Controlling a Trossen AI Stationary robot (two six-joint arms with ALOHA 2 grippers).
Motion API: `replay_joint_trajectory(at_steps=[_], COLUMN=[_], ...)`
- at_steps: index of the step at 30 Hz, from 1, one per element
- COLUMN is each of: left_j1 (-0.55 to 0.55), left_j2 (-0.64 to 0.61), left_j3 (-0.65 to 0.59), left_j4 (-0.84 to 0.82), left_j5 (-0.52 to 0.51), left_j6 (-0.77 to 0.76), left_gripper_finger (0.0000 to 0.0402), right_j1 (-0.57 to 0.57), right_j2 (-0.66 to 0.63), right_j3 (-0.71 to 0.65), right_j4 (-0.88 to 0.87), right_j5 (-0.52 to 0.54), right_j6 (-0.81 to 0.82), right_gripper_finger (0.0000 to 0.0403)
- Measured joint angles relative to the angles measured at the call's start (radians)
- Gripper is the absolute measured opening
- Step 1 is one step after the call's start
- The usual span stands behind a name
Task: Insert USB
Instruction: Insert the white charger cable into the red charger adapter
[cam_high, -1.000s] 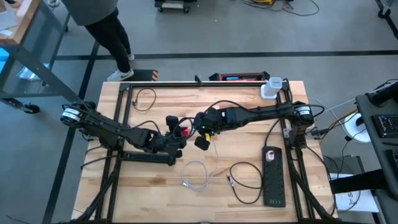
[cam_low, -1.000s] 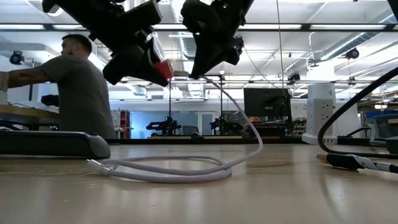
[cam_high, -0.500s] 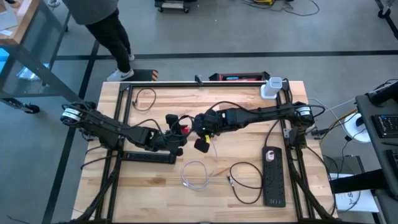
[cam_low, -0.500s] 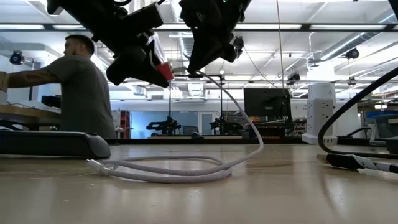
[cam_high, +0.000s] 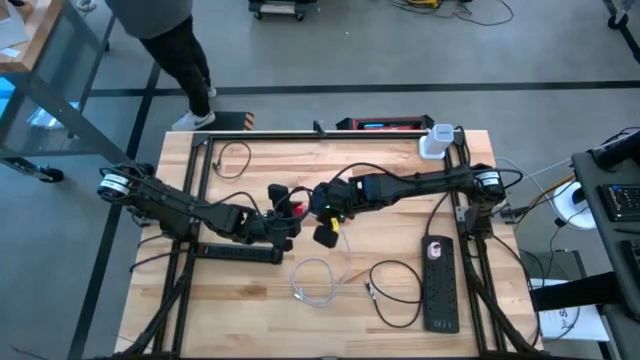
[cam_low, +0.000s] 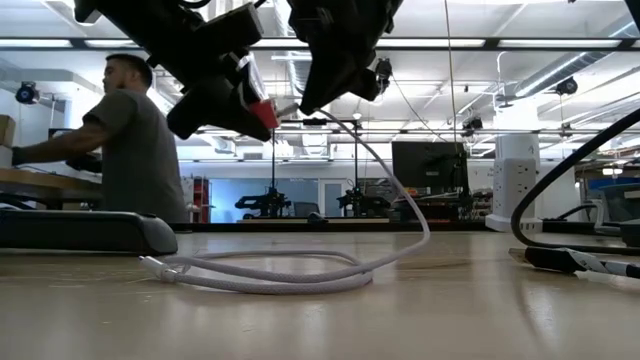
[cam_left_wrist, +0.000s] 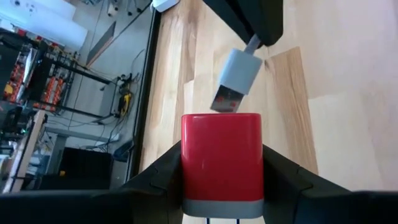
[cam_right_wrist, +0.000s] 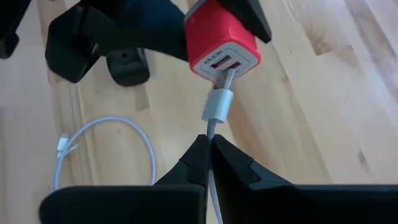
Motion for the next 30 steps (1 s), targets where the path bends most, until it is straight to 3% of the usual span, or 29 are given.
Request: replay_joint_trajectory(at_steps=[8, 30], left_j1=[-0.019, -0.032], left_j2=[0.001, 0.001], left_j3=[0.0, 0.0], left_j4=[0.001, -0.007], left_j5=[0.014, -0.002], left_j6=[0.066, -0.025], left_gripper_finger=[0.0133, 0.0133], right_j1=[0.0, -0.003], right_j2=[0.0, -0.002], right_j3=[0.0, 0.0], right_j4=[-0.003, 0.0], right_j5=[-0.023, -0.015], right_j6=[-0.013, 0.019], right_gripper_finger=[0.0, 0.0])
